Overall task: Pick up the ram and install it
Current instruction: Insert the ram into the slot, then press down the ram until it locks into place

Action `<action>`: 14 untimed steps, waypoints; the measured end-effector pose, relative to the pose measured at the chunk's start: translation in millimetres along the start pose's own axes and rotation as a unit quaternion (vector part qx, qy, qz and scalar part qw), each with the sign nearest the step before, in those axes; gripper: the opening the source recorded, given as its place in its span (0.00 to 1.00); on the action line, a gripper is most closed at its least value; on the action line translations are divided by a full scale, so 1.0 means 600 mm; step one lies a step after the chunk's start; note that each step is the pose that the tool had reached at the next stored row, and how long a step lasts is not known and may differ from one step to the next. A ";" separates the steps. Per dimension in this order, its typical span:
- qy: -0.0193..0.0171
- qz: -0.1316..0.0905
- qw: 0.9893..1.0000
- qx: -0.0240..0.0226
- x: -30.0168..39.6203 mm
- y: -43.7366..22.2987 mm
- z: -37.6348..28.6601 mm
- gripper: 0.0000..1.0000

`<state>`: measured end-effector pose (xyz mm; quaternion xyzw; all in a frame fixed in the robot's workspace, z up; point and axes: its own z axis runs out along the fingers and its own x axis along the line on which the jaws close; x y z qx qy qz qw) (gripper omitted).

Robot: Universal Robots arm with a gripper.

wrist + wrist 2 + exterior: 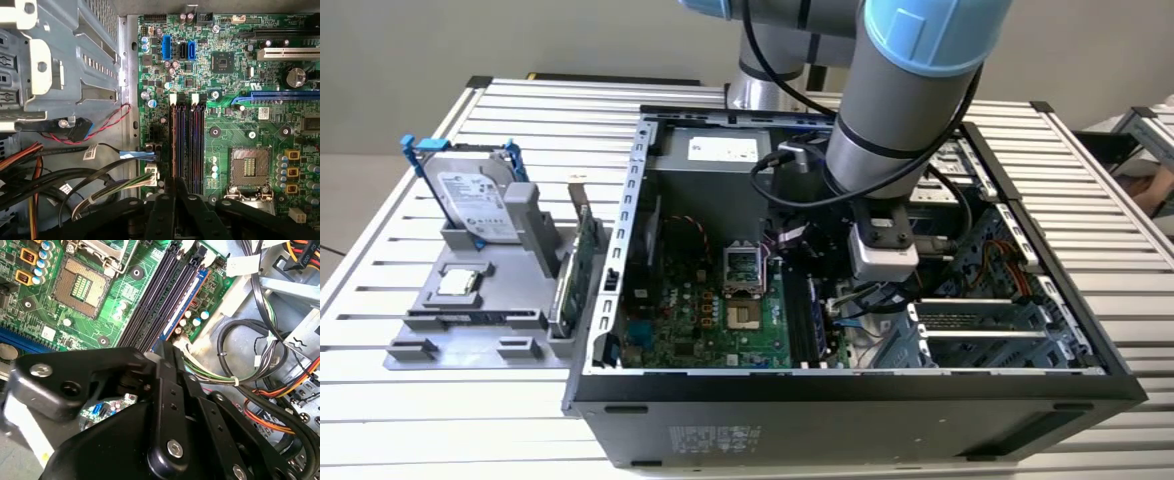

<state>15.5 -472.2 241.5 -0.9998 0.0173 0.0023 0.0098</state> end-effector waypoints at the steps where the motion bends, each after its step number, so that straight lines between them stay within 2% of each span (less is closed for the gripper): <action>1: 0.000 0.000 1.000 0.000 0.000 0.000 0.000 0.00; 14: 0.000 0.000 1.000 0.003 0.000 0.000 0.000 0.00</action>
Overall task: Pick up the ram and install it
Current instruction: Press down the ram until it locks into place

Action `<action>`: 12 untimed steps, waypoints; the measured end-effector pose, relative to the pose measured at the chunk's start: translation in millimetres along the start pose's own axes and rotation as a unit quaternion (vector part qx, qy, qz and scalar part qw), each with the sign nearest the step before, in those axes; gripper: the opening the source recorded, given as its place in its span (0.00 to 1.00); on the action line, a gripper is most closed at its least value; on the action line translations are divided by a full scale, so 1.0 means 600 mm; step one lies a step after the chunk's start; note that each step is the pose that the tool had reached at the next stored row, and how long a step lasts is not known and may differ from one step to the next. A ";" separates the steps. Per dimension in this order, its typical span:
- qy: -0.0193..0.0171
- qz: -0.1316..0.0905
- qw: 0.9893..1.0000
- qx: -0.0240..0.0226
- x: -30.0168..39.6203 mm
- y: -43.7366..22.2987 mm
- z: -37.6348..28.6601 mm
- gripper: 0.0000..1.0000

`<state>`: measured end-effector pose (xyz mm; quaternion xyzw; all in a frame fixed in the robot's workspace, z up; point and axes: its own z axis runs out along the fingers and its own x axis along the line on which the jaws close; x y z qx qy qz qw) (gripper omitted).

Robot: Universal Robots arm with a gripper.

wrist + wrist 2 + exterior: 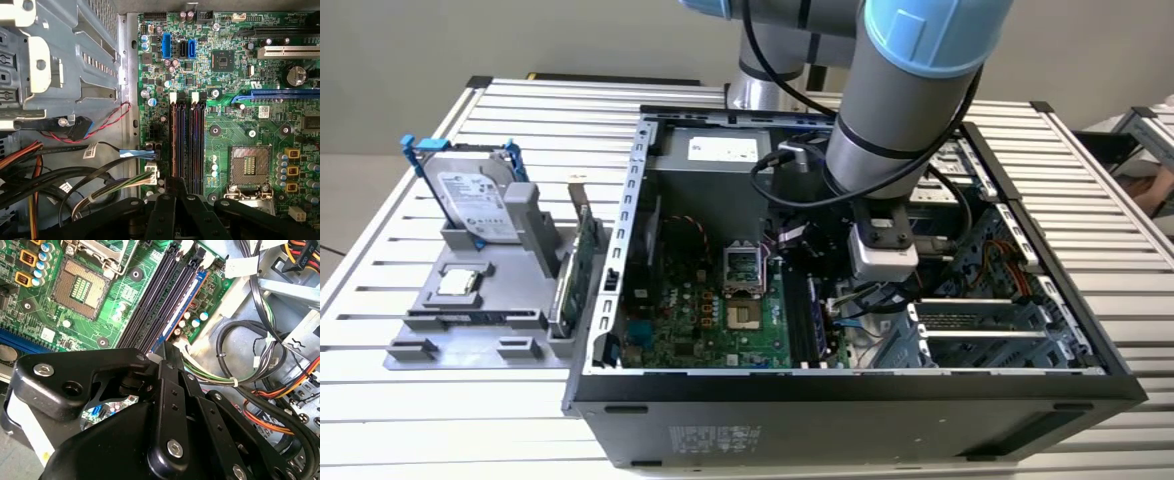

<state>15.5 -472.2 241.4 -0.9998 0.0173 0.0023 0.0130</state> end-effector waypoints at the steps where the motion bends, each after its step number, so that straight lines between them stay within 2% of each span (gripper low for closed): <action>1: 0.000 0.000 1.000 0.000 0.000 0.000 0.000 0.00; 6: 0.000 -0.004 1.000 0.000 0.000 0.000 0.000 0.00; 9: -0.001 -0.026 1.000 0.000 0.000 0.000 0.000 0.00; 12: -0.001 -0.050 0.999 0.000 0.000 0.000 0.000 0.00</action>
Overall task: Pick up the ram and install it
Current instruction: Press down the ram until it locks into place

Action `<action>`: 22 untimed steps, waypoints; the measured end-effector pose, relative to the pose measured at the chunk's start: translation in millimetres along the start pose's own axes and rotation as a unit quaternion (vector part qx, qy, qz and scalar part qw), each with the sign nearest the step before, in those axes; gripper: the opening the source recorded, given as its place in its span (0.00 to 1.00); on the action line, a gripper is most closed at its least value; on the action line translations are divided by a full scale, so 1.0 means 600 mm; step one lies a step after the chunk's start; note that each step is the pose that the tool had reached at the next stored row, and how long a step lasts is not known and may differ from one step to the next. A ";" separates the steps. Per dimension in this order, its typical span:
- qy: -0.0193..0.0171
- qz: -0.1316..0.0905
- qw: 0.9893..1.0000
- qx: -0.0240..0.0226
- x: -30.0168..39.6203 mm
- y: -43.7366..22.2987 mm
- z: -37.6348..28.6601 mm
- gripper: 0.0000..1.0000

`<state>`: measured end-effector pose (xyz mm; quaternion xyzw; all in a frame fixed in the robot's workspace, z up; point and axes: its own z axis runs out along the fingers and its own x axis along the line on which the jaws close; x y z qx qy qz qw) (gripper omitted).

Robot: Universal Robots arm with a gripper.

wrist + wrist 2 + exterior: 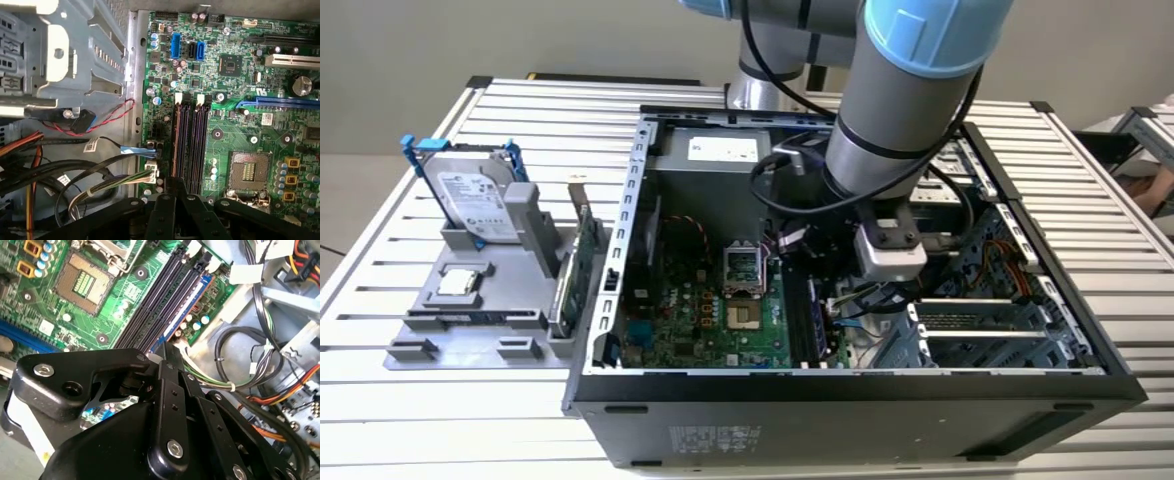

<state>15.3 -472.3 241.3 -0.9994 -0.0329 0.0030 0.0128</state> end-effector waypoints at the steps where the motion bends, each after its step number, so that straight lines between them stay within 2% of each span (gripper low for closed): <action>1: 0.000 -0.009 1.000 0.000 0.000 0.000 0.000 0.00; 6: -0.001 -0.049 0.999 0.000 0.000 0.000 0.001 0.00; 11: -0.002 -0.086 0.996 0.000 0.000 0.000 0.001 0.00; 15: -0.004 -0.115 0.993 0.000 0.000 0.000 0.001 0.00; 22: -0.007 -0.159 0.987 0.000 0.000 0.000 0.001 0.00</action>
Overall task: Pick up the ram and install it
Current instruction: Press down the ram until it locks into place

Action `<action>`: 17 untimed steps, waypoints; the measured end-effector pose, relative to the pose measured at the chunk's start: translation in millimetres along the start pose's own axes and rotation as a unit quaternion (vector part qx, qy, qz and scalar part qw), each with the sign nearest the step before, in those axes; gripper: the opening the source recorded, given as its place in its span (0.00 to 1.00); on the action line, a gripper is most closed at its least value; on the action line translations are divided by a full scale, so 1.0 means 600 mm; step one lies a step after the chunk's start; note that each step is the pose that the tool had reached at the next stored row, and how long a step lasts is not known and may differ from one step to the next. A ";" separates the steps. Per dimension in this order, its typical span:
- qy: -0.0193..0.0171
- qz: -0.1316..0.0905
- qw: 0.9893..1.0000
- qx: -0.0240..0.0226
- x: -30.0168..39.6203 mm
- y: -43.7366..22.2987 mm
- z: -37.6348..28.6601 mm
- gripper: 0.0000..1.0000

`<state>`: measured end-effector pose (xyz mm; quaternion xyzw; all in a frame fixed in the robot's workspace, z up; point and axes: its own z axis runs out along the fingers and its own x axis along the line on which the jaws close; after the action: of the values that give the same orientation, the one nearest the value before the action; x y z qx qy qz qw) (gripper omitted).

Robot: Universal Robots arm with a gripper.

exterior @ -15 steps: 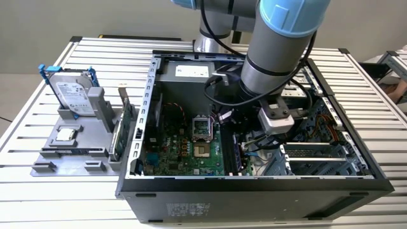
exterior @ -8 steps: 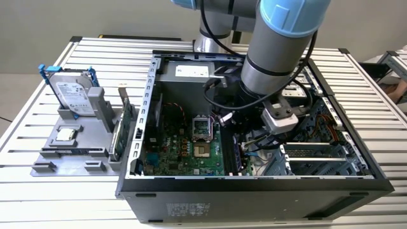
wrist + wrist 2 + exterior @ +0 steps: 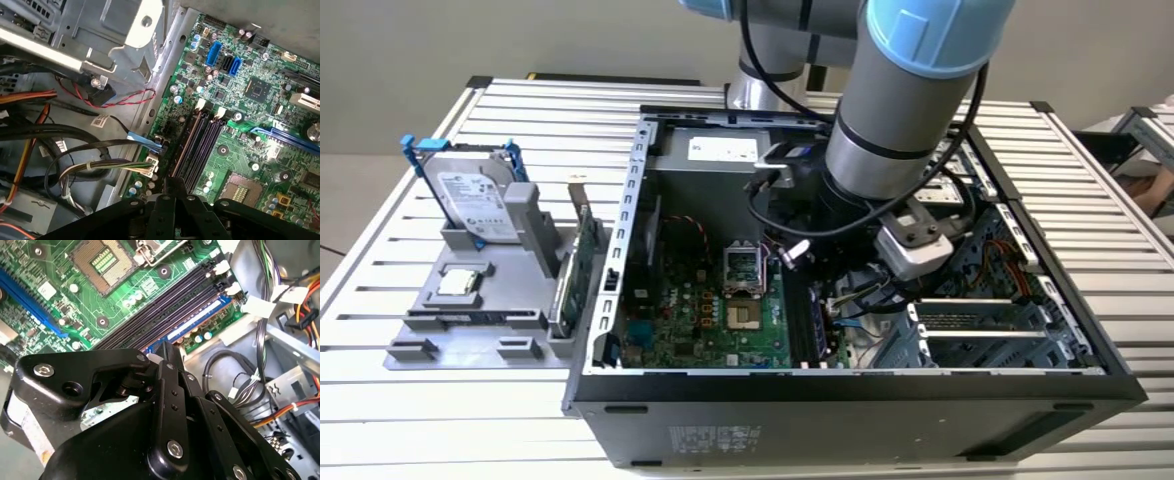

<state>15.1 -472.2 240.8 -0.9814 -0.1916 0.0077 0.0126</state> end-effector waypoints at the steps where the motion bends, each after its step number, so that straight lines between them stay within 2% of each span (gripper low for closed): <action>1: -0.001 -0.005 1.000 0.000 0.000 0.000 0.000 0.00; 5: -0.003 -0.028 1.000 0.001 0.000 0.000 0.000 0.00; 9: -0.005 -0.053 0.999 0.001 0.000 0.000 0.000 0.00; 13: -0.006 -0.076 0.997 0.001 0.000 0.000 0.000 0.00; 17: -0.007 -0.101 0.995 0.001 0.000 0.000 0.000 0.00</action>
<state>14.8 -472.2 240.7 -0.9570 -0.2894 0.0130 0.0131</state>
